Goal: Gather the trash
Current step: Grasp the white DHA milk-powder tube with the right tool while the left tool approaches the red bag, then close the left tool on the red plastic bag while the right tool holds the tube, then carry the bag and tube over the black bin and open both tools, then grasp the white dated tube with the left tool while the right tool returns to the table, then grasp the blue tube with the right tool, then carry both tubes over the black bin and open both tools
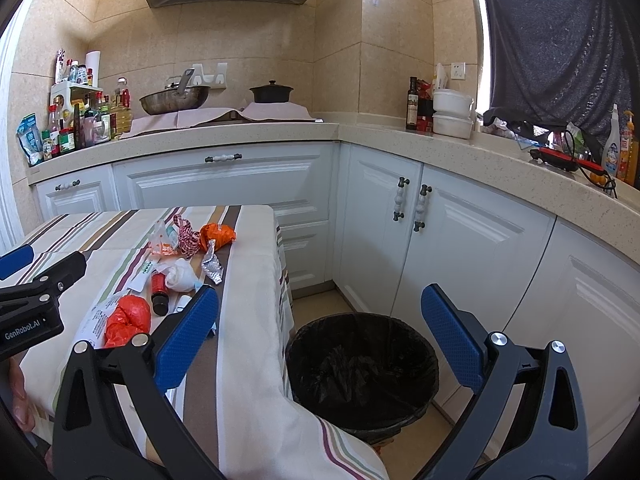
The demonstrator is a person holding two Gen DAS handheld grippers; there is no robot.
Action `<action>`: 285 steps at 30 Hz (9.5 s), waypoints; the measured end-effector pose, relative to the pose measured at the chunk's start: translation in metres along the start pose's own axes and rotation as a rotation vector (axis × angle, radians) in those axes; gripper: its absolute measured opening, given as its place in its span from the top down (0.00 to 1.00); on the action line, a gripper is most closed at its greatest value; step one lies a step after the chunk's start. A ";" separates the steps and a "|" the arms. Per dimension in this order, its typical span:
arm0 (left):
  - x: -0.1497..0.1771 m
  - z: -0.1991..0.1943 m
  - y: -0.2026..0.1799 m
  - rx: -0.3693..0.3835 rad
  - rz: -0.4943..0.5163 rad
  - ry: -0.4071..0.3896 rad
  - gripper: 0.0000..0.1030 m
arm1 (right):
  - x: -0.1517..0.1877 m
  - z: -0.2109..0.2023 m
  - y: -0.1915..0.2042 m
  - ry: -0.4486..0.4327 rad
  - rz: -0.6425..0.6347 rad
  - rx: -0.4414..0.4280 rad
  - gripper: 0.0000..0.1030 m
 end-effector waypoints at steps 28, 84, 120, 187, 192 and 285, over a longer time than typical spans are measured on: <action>0.050 0.016 0.068 -0.070 -0.043 0.134 0.06 | 0.084 0.042 0.110 0.241 -0.078 -0.285 0.47; 0.065 0.033 -0.045 0.113 0.101 0.213 0.83 | 0.068 0.019 0.029 0.149 0.076 -0.334 0.94; 0.018 0.032 -0.124 0.331 0.149 0.061 0.92 | 0.049 0.044 -0.055 0.091 0.052 -0.097 0.94; 0.037 0.029 -0.005 -0.020 -0.003 0.157 0.41 | 0.044 0.055 0.023 0.104 0.038 -0.268 0.53; 0.054 0.029 0.015 -0.040 -0.043 0.197 0.41 | 0.048 0.049 0.048 0.117 0.004 -0.299 0.53; 0.019 0.045 -0.140 0.264 0.126 0.070 0.78 | 0.047 0.063 -0.083 0.137 0.083 -0.046 0.92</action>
Point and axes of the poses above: each gripper's, at about its wrist camera, not at the fingertips, and z roughly the way its jaws point, y to its left, x to its underside, the point moved 5 cm from there along z, roughly the way its jaws point, and after that the axes turned 3 degrees about -y, right-handed, at the moved point
